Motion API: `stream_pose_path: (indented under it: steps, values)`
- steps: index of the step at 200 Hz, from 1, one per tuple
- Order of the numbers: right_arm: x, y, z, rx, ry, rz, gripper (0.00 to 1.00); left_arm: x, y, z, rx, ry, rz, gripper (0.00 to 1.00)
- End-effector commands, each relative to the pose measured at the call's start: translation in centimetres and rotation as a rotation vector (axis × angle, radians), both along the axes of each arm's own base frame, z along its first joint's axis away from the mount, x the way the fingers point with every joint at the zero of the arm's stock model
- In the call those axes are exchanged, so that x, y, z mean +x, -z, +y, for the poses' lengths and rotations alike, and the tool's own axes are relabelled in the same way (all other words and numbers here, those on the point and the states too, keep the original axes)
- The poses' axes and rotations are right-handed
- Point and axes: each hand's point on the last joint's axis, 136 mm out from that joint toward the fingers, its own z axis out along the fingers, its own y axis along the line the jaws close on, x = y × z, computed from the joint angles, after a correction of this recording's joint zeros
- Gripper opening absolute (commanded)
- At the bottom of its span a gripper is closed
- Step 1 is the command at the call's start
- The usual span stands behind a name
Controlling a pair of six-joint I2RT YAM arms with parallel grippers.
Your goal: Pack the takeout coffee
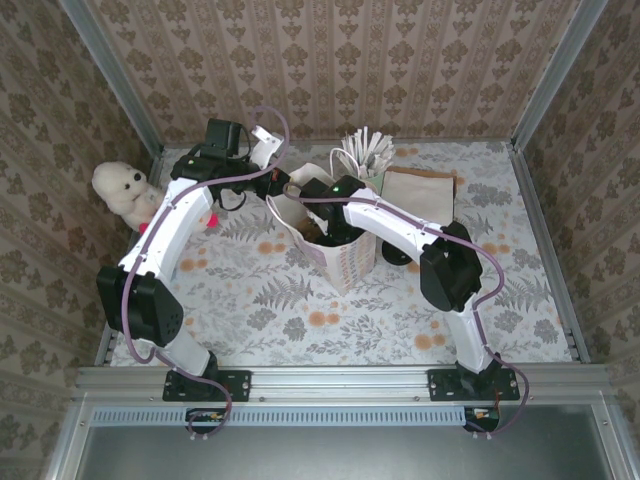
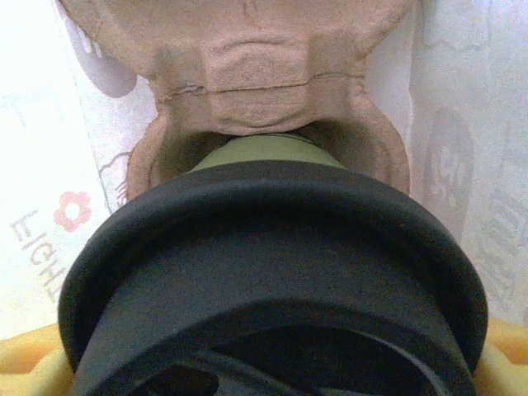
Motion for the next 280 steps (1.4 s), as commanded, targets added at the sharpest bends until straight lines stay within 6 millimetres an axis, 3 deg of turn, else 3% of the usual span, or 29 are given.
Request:
stream_pose_path:
  steps: [1, 26, 53, 72, 105, 129, 213, 280]
  values:
    - [-1.1, 5.9, -0.8, -0.086, 0.008, 0.119, 0.30, -0.1, -0.7, -0.6, -0.021, 0.023, 0.003, 0.00]
    - [-1.1, 6.1, -1.0, -0.088, 0.011, 0.112, 0.30, 0.0, -0.8, -0.7, -0.022, 0.021, 0.006, 0.00]
    - [-1.9, 6.6, -2.6, -0.171, 0.068, 0.172, 0.27, -0.2, -1.1, -0.7, -0.024, 0.021, 0.006, 0.00]
    - [-2.8, 5.5, -3.3, -0.213, 0.073, 0.195, 0.27, -0.2, -1.4, -0.7, -0.027, 0.018, -0.003, 0.00]
    - [-3.2, 2.6, -2.1, -0.128, 0.097, 0.199, 0.27, 0.3, -1.8, -0.7, -0.028, -0.010, -0.001, 0.00]
    - [-3.6, 1.9, -1.5, -0.105, 0.100, 0.235, 0.28, 0.2, -2.5, -0.9, -0.030, -0.022, -0.010, 0.00]
    - [-3.1, 7.7, -2.4, -0.159, 0.127, 0.290, 0.27, -0.2, -2.2, -0.9, -0.029, -0.022, -0.016, 0.00]
    - [-1.6, 9.5, -1.9, -0.120, 0.157, 0.215, 0.27, -0.3, -2.2, -1.2, -0.044, -0.011, -0.011, 0.00]
